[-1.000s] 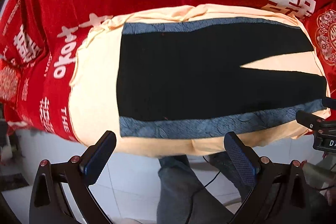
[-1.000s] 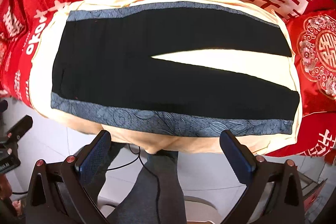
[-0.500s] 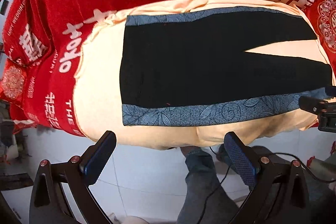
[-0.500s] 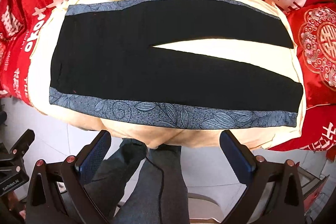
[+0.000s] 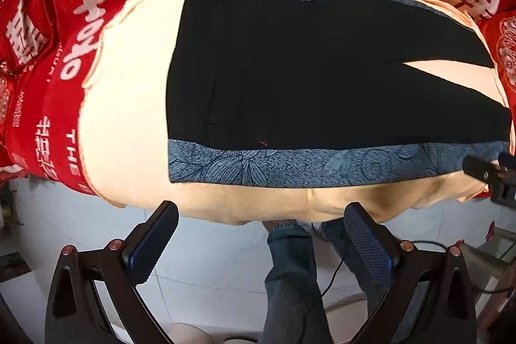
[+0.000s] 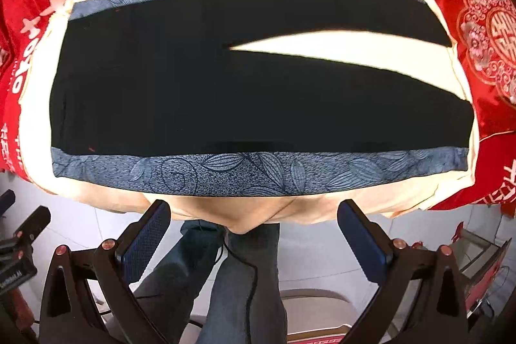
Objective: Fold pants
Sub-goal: 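Grasp the patterned cuffs with both grippers and lift them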
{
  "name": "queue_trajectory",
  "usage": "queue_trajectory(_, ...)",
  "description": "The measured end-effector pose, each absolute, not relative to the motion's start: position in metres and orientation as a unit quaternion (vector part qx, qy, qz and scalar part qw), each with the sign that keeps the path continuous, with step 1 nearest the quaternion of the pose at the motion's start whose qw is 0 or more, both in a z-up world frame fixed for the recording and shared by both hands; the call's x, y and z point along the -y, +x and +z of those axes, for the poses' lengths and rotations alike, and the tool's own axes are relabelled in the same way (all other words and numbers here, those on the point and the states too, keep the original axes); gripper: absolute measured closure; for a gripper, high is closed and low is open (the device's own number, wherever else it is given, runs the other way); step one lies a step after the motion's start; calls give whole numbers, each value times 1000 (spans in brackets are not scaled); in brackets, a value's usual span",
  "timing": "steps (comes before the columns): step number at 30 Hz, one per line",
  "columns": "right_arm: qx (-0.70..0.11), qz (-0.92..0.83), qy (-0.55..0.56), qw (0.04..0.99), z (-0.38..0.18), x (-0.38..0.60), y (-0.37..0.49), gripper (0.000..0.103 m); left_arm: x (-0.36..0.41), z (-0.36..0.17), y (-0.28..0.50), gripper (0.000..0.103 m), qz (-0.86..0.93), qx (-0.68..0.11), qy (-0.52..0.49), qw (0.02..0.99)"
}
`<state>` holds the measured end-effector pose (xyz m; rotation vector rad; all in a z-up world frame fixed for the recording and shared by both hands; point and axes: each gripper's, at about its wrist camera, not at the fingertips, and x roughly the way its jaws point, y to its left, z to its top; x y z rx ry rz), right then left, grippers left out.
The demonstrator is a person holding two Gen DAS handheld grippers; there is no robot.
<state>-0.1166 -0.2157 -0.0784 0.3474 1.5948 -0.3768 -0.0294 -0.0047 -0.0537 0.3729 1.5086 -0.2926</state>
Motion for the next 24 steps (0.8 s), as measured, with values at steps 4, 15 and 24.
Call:
queue_trajectory(4,-711,-173,156,664,-100,214,-114,0,5,-76,-20,0,-131,-686,158,698)
queue_trajectory(15,-710,-173,140,668,-148,211,-102,0,2,-130,-1,0,-128,-691,128,699)
queue_trajectory(24,-713,-155,136,670,-151,198,-92,0,-5,-133,3,0,-112,-694,120,701)
